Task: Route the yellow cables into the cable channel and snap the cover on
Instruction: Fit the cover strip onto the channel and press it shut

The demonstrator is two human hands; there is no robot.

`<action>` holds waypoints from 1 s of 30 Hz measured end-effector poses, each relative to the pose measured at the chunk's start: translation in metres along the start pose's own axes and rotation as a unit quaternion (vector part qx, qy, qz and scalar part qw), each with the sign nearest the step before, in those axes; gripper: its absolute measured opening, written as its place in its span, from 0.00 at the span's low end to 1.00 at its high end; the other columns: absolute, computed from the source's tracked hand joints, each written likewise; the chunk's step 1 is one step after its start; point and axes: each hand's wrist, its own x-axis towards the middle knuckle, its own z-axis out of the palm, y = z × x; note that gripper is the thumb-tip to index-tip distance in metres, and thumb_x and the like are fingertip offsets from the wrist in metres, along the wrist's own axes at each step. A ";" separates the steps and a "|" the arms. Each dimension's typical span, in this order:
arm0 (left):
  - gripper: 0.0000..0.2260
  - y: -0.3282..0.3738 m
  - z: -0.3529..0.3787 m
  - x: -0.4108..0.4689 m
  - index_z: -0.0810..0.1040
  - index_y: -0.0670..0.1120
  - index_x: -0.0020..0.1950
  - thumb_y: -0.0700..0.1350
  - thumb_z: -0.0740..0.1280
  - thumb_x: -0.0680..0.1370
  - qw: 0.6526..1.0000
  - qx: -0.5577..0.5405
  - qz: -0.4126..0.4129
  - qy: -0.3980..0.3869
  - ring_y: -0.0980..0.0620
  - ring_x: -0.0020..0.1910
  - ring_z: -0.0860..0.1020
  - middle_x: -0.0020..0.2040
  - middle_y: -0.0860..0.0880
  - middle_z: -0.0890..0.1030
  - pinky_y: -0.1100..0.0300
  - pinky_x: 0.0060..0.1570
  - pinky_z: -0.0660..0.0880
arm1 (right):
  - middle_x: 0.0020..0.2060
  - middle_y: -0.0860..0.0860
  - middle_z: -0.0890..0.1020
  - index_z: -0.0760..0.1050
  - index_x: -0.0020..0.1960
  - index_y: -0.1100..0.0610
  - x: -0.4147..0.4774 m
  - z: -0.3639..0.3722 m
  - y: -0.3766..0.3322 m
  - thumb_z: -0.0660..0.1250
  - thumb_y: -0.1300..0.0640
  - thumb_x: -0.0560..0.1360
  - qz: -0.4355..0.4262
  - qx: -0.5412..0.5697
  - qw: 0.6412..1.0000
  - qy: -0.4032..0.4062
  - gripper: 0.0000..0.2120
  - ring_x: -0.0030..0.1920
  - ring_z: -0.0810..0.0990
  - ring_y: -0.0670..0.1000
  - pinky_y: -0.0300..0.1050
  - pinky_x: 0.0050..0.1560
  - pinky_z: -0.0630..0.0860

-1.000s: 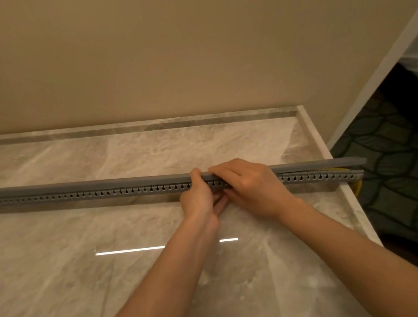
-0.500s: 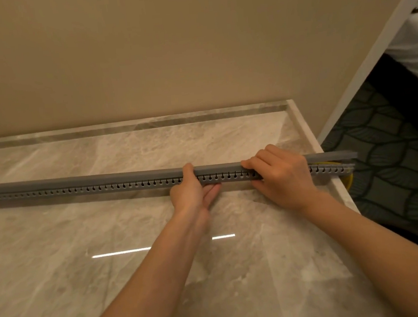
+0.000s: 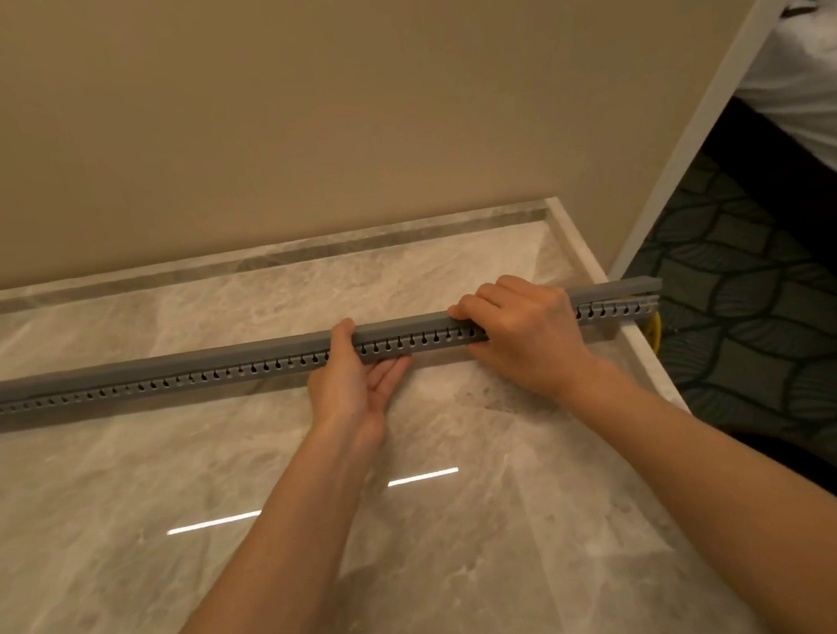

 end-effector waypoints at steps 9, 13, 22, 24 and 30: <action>0.17 -0.002 0.008 -0.013 0.73 0.39 0.56 0.46 0.70 0.73 0.991 0.052 -0.093 -0.079 0.46 0.36 0.84 0.42 0.36 0.82 0.59 0.30 0.80 | 0.26 0.51 0.79 0.81 0.37 0.58 0.001 0.004 0.006 0.77 0.62 0.63 -0.010 0.050 0.999 0.009 0.06 0.27 0.76 0.52 0.43 0.22 0.71; 0.19 -0.018 0.029 -0.022 0.76 0.36 0.53 0.51 0.71 0.72 0.982 0.096 -0.128 -0.101 0.47 0.35 0.84 0.37 0.40 0.84 0.60 0.29 0.79 | 0.25 0.51 0.78 0.80 0.34 0.58 0.000 0.005 0.008 0.73 0.59 0.70 -0.025 0.035 0.999 0.026 0.06 0.25 0.74 0.52 0.43 0.21 0.69; 0.24 -0.031 0.034 -0.020 0.78 0.38 0.38 0.61 0.66 0.72 0.982 0.172 -0.074 -0.024 0.52 0.21 0.78 0.21 0.48 0.78 0.63 0.22 0.75 | 0.26 0.52 0.78 0.82 0.37 0.58 -0.006 0.005 0.007 0.73 0.59 0.70 -0.060 0.016 0.997 0.045 0.04 0.25 0.74 0.52 0.43 0.21 0.69; 0.20 -0.032 0.035 -0.020 0.77 0.40 0.35 0.58 0.66 0.72 0.985 0.167 -0.054 -0.007 0.54 0.18 0.73 0.20 0.49 0.76 0.65 0.21 0.71 | 0.26 0.52 0.79 0.82 0.38 0.58 -0.007 0.005 0.007 0.74 0.59 0.69 -0.063 0.017 0.997 0.049 0.03 0.25 0.74 0.51 0.43 0.21 0.69; 0.14 -0.041 0.040 -0.020 0.74 0.45 0.31 0.53 0.67 0.70 0.986 0.162 0.007 0.041 0.54 0.18 0.65 0.22 0.51 0.71 0.63 0.22 0.63 | 0.29 0.52 0.80 0.82 0.41 0.58 -0.011 0.004 0.009 0.73 0.61 0.70 -0.076 0.019 0.997 0.029 0.01 0.27 0.75 0.52 0.44 0.22 0.71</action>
